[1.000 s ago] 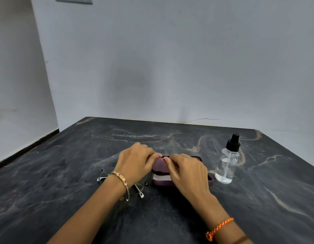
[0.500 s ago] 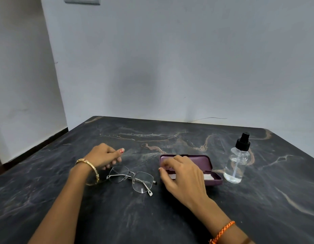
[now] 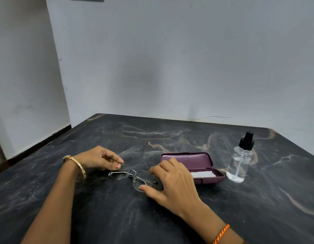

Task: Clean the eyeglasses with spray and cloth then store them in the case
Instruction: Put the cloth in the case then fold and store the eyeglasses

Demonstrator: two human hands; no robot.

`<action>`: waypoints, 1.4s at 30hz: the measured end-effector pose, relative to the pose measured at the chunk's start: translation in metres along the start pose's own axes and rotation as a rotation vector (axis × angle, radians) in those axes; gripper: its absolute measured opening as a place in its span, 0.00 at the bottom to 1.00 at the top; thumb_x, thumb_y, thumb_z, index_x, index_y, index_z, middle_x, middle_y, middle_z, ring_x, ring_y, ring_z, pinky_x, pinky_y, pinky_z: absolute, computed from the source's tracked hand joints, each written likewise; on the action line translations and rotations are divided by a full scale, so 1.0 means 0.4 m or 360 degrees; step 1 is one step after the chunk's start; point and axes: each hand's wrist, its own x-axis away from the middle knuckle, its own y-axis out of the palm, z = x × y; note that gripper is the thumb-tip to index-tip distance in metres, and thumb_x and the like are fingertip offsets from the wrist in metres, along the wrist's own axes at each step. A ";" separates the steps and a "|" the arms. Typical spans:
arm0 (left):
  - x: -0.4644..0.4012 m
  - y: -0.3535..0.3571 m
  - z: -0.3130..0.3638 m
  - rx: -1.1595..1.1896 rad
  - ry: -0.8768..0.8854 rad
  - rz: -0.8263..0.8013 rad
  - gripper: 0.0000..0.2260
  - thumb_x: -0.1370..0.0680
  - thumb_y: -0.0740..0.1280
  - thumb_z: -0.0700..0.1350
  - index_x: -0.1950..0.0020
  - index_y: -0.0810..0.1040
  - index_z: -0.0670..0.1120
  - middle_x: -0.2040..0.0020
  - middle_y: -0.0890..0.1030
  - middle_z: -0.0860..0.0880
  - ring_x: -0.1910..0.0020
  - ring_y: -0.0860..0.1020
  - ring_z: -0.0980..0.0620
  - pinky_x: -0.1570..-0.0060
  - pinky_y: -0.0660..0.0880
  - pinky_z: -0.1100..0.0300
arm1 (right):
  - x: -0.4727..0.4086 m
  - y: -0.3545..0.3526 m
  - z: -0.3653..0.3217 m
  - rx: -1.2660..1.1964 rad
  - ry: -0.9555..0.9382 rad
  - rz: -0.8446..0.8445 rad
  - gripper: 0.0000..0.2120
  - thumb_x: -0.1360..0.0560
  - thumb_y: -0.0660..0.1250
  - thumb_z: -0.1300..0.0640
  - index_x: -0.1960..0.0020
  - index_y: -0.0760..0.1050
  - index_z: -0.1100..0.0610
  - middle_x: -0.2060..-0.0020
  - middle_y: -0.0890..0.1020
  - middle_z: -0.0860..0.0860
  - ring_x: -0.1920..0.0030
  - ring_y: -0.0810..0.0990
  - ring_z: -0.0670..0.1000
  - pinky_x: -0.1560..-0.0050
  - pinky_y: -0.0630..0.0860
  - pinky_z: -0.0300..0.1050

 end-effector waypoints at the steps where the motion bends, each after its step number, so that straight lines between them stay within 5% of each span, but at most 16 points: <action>1: 0.001 -0.004 -0.002 0.0034 0.0014 -0.0028 0.09 0.37 0.74 0.40 0.60 0.84 0.51 0.63 0.83 0.51 0.63 0.79 0.58 0.63 0.75 0.68 | 0.000 -0.001 -0.001 0.0027 -0.0013 -0.0035 0.17 0.38 0.68 0.36 0.65 0.78 0.51 0.72 0.78 0.44 0.69 0.76 0.48 0.70 0.72 0.35; 8: 0.012 -0.008 -0.008 0.0022 0.0007 -0.0020 0.18 0.37 0.74 0.28 0.54 0.82 0.46 0.54 0.81 0.46 0.63 0.77 0.57 0.63 0.77 0.70 | -0.003 0.002 -0.002 0.0117 0.0008 -0.0117 0.19 0.42 0.70 0.32 0.68 0.74 0.47 0.75 0.78 0.42 0.71 0.75 0.43 0.71 0.70 0.31; 13: 0.009 -0.009 -0.013 0.0063 -0.0008 0.0051 0.17 0.37 0.72 0.25 0.56 0.82 0.44 0.60 0.81 0.47 0.68 0.78 0.59 0.67 0.77 0.69 | 0.001 0.009 0.002 0.0035 0.0076 -0.0111 0.17 0.36 0.67 0.36 0.65 0.75 0.50 0.74 0.79 0.44 0.70 0.76 0.47 0.69 0.71 0.36; 20: 0.004 -0.021 -0.030 0.0140 -0.0049 0.0045 0.17 0.33 0.67 0.22 0.53 0.81 0.41 0.63 0.83 0.46 0.67 0.81 0.57 0.66 0.78 0.68 | 0.001 0.009 0.018 -0.0178 -0.0004 -0.0199 0.13 0.28 0.55 0.49 0.52 0.75 0.54 0.62 0.83 0.49 0.58 0.73 0.52 0.58 0.64 0.45; 25: 0.001 -0.017 -0.030 0.0126 -0.0024 0.0044 0.17 0.31 0.64 0.22 0.55 0.82 0.41 0.68 0.84 0.50 0.68 0.80 0.59 0.67 0.77 0.70 | 0.004 0.012 0.026 -0.0197 -0.0061 -0.0274 0.16 0.31 0.56 0.56 0.46 0.73 0.53 0.58 0.82 0.49 0.53 0.72 0.52 0.55 0.62 0.43; 30: 0.000 -0.009 -0.025 0.0125 -0.0009 0.0088 0.18 0.30 0.65 0.24 0.62 0.85 0.46 0.63 0.84 0.46 0.66 0.80 0.57 0.65 0.77 0.69 | 0.001 0.009 0.025 -0.0198 -0.0035 -0.0317 0.15 0.29 0.57 0.55 0.43 0.72 0.52 0.55 0.81 0.49 0.51 0.71 0.52 0.54 0.61 0.43; 36: -0.007 0.004 -0.024 0.0184 -0.0004 0.0175 0.18 0.30 0.65 0.25 0.68 0.84 0.46 0.72 0.83 0.49 0.72 0.79 0.59 0.72 0.75 0.71 | -0.004 -0.005 0.015 -0.0111 -0.0032 -0.0335 0.10 0.32 0.62 0.59 0.52 0.77 0.54 0.64 0.82 0.49 0.58 0.75 0.53 0.59 0.69 0.47; 42: -0.009 0.005 -0.016 0.0238 0.0081 0.0337 0.19 0.30 0.67 0.26 0.71 0.84 0.48 0.74 0.81 0.50 0.74 0.78 0.59 0.73 0.76 0.69 | -0.005 -0.020 0.007 -0.0030 0.0019 -0.0125 0.06 0.40 0.69 0.56 0.63 0.77 0.49 0.73 0.79 0.42 0.68 0.76 0.46 0.69 0.70 0.36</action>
